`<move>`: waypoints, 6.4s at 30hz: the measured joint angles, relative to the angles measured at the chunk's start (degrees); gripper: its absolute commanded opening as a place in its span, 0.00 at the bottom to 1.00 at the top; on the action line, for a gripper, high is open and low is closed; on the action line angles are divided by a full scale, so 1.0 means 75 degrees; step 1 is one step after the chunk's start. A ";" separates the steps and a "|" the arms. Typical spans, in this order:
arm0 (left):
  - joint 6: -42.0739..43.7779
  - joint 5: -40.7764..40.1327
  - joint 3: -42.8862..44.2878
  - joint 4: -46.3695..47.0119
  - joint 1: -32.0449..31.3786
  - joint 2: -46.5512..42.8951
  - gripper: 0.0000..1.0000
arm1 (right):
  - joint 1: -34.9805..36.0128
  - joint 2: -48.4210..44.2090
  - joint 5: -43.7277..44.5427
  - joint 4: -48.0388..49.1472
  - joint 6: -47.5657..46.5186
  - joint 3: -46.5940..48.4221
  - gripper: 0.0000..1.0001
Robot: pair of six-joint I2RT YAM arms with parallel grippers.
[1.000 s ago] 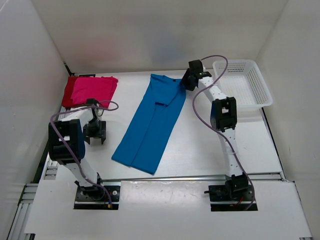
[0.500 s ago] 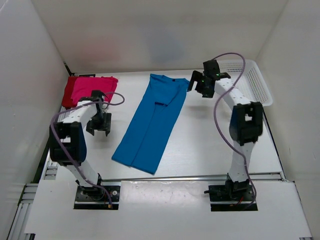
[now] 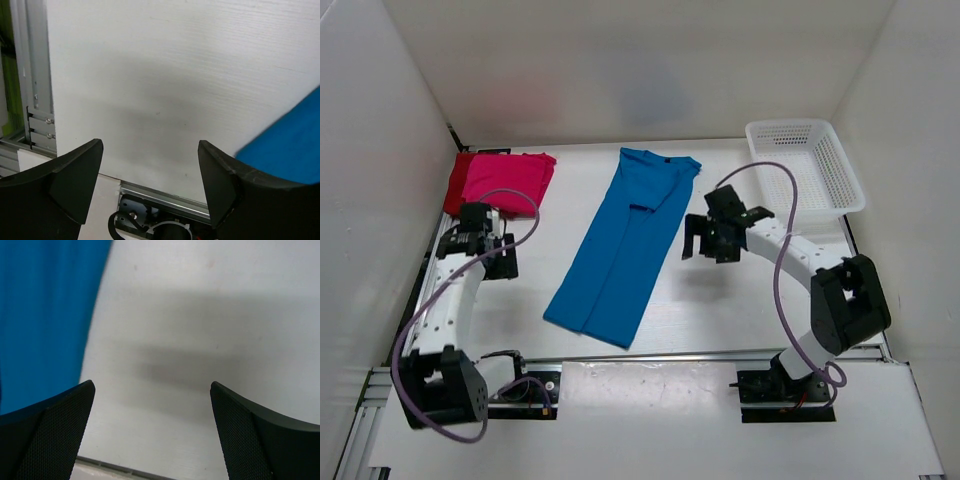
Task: Fold and stack the t-shirts
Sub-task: Rotate the tshirt 90 degrees, then grab the bottom of the folded rectangular tshirt with both arms, then fold the folded rectangular tshirt in 1/3 of the way
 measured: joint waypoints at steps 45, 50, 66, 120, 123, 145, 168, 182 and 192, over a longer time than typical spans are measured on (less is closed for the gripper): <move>-0.0003 0.1341 -0.1093 -0.2267 0.0079 -0.4290 0.81 | 0.3850 -0.0431 -0.1644 0.3316 0.6904 -0.3783 0.00; -0.0009 0.2509 -0.0236 -0.2372 -0.0195 -0.2148 0.78 | 0.2850 -0.1845 -0.1781 0.2818 0.5875 -0.4838 0.00; -0.0015 0.3139 -0.0318 0.0423 -0.5776 0.1585 0.76 | 0.1501 -0.2763 -0.2471 0.1880 0.3142 -0.5106 0.30; -0.0041 0.3407 0.5386 -0.1513 -0.4529 0.5482 0.10 | 0.0195 -0.0370 -0.1577 -0.0239 0.0962 0.0513 0.00; -0.0041 0.3325 0.6467 -0.1612 -0.4121 0.6461 0.10 | -0.0210 0.0685 -0.1617 -0.0370 0.0612 0.1276 0.00; -0.0012 0.2731 0.7965 -0.0784 -0.3858 0.8256 0.60 | -0.1326 0.4164 -0.2731 -0.0597 -0.0195 0.4182 0.33; -0.0006 0.1078 0.6458 0.0108 -0.2818 0.6344 0.86 | 0.1792 0.3564 -0.0035 -0.0469 -0.0662 0.3765 0.00; -0.0006 0.1081 0.5785 0.0149 -0.2818 0.6339 0.87 | 0.1798 0.4852 0.0959 -0.0516 -0.0396 0.4680 0.00; -0.0006 0.1081 0.5785 0.0163 -0.2818 0.6339 0.87 | 0.1798 0.5560 0.1629 -0.0734 -0.0286 0.5901 0.01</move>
